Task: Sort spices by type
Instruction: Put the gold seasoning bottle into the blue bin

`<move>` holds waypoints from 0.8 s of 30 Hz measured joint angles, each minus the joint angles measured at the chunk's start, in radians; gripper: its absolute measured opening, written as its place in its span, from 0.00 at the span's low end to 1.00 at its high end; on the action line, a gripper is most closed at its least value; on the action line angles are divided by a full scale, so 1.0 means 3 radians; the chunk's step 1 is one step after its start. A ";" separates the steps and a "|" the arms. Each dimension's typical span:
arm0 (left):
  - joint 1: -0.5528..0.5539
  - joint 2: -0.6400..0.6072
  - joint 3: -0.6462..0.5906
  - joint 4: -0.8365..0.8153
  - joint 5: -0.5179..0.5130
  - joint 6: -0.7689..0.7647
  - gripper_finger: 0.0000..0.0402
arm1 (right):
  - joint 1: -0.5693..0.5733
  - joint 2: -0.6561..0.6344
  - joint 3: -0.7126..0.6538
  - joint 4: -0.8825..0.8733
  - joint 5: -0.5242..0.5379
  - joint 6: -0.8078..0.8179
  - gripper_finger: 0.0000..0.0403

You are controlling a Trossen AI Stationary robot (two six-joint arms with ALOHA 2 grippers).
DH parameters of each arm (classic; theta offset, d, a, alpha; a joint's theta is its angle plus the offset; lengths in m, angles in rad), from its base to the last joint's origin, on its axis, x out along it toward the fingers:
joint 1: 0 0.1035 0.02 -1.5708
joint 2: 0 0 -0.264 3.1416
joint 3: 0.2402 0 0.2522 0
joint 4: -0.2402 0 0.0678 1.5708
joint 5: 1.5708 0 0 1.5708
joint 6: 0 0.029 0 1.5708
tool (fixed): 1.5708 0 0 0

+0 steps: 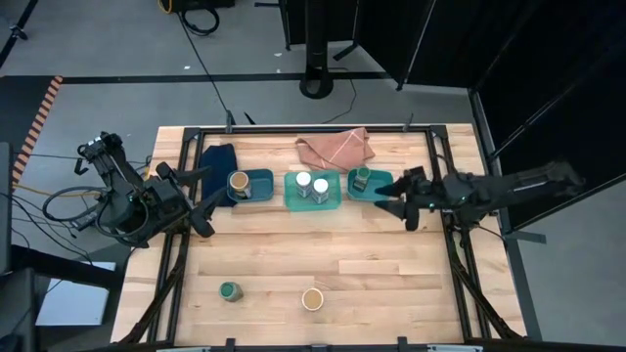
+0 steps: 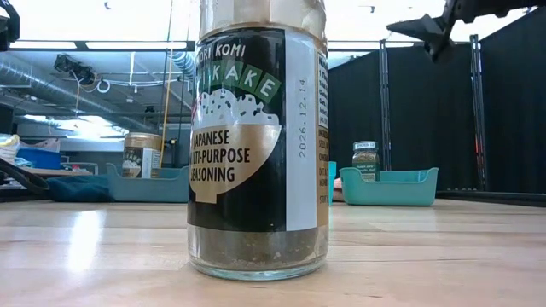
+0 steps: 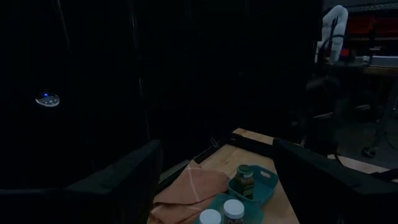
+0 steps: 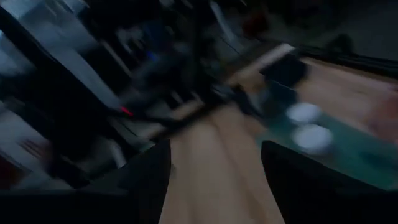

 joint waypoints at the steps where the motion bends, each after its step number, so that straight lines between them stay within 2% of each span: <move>1: 0.0001 0.0000 0.0000 -0.0001 0.0000 0.0000 0.77 | 0.0033 0.0036 -0.0102 0.0297 -0.0005 0.0047 0.64; 5: 0.0001 0.0000 0.0000 -0.0006 0.0000 0.0000 0.77 | 0.0196 0.0287 -0.0362 0.1357 -0.0036 0.0225 0.64; 9: 0.0000 0.0000 0.0000 -0.0030 0.0000 0.0000 0.77 | 0.0376 0.0716 -0.0325 0.1981 -0.0045 0.0294 0.64; 13: 0.0001 0.0000 0.0000 -0.0067 0.0000 -0.0012 0.77 | 0.0548 0.1231 -0.0093 0.2240 -0.0084 0.0155 0.64; 17: 0.0001 0.0000 0.0000 -0.0114 0.0000 -0.0023 0.77 | 0.0675 0.1687 0.0236 0.2261 -0.0092 -0.0069 0.65; 24: 0.0000 0.0000 0.0000 -0.0142 -0.0001 -0.0026 0.77 | 0.0802 0.2248 0.0658 0.2226 0.0030 -0.0336 0.69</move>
